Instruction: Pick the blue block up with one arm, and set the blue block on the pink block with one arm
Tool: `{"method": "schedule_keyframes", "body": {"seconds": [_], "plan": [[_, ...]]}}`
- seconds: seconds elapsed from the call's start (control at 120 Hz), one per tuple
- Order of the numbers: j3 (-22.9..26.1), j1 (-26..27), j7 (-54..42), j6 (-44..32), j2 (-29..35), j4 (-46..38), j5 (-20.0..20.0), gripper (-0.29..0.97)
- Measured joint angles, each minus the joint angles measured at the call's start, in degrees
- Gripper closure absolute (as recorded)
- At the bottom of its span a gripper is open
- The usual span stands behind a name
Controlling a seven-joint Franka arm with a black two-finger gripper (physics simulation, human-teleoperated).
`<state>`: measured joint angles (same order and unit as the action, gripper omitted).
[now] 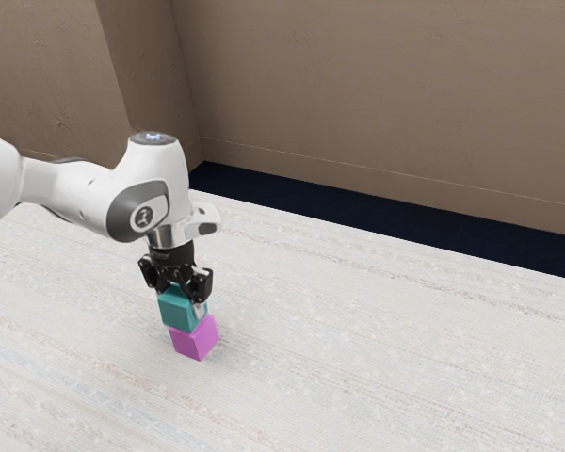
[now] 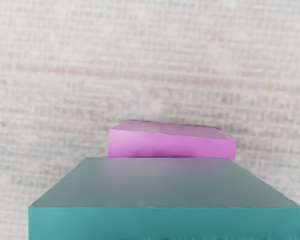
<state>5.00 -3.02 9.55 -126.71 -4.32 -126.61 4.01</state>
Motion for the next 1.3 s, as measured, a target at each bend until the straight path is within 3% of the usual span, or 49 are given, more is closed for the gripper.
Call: {"method": "schedule_keyframes", "body": {"seconds": [0.325, 0.667, 1.3], "plan": [[0.61, -0.04, 1.68, -2.3, 0.74, -0.77, -0.23, 0.38], [0.45, -0.25, 0.73, -4.38, 0.69, -1.95, -3.39, 0.38], [0.22, -0.96, -4.45, -5.69, 0.63, -3.04, -3.93, 0.39]]}}
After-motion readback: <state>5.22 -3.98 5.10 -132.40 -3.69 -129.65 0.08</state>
